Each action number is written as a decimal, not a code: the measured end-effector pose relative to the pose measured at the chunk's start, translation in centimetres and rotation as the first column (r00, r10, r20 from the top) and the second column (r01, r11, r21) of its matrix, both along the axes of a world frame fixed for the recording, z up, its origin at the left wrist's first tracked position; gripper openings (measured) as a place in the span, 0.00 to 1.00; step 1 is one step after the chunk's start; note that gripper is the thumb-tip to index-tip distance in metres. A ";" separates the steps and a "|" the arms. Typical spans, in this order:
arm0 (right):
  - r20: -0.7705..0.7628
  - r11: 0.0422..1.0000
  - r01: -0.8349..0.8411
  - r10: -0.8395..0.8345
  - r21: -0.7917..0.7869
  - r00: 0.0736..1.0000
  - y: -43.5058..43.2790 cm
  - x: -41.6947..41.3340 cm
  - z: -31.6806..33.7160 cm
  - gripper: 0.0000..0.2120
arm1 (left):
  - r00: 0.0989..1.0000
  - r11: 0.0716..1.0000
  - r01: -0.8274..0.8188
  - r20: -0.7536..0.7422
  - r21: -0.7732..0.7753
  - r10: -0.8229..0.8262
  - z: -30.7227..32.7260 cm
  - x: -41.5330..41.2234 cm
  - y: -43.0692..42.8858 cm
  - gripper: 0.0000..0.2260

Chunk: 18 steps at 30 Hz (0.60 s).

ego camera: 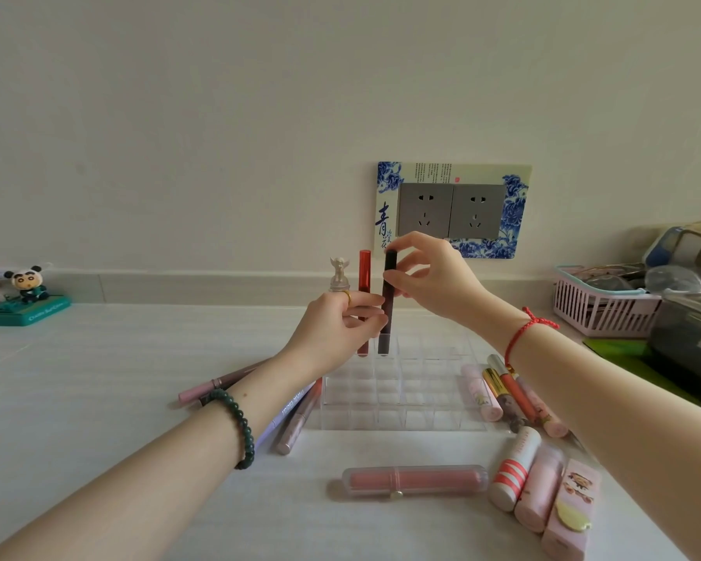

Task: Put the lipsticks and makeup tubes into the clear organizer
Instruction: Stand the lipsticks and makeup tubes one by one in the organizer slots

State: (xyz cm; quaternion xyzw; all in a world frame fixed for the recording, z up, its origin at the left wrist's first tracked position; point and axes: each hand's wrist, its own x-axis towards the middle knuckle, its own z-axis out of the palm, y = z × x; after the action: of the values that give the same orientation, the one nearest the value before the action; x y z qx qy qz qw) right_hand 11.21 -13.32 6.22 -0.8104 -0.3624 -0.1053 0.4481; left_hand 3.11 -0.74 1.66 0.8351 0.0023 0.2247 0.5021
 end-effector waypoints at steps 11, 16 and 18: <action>-0.005 0.999 -0.007 0.006 -0.038 1.000 0.1 -0.1 0.2 0.14 | 1.000 1.000 -0.007 -0.009 0.003 0.007 0.1 -0.2 -0.1 0.13; -0.015 0.999 -0.014 0.013 -0.033 1.000 -0.1 0.0 0.2 0.14 | 1.000 1.000 -0.006 -0.016 -0.003 0.006 0.3 -0.3 -0.5 0.16; -0.017 0.999 -0.013 0.013 -0.033 1.000 -0.1 0.0 0.2 0.14 | 1.000 1.000 -0.006 -0.015 0.001 0.006 0.3 -0.3 -0.8 0.16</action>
State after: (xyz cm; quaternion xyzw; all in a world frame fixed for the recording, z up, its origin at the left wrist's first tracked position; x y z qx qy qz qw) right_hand 11.24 -13.43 6.46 -0.8163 -0.3656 -0.0896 0.4381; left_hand 2.85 -1.52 1.98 0.8370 0.0084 0.2199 0.5009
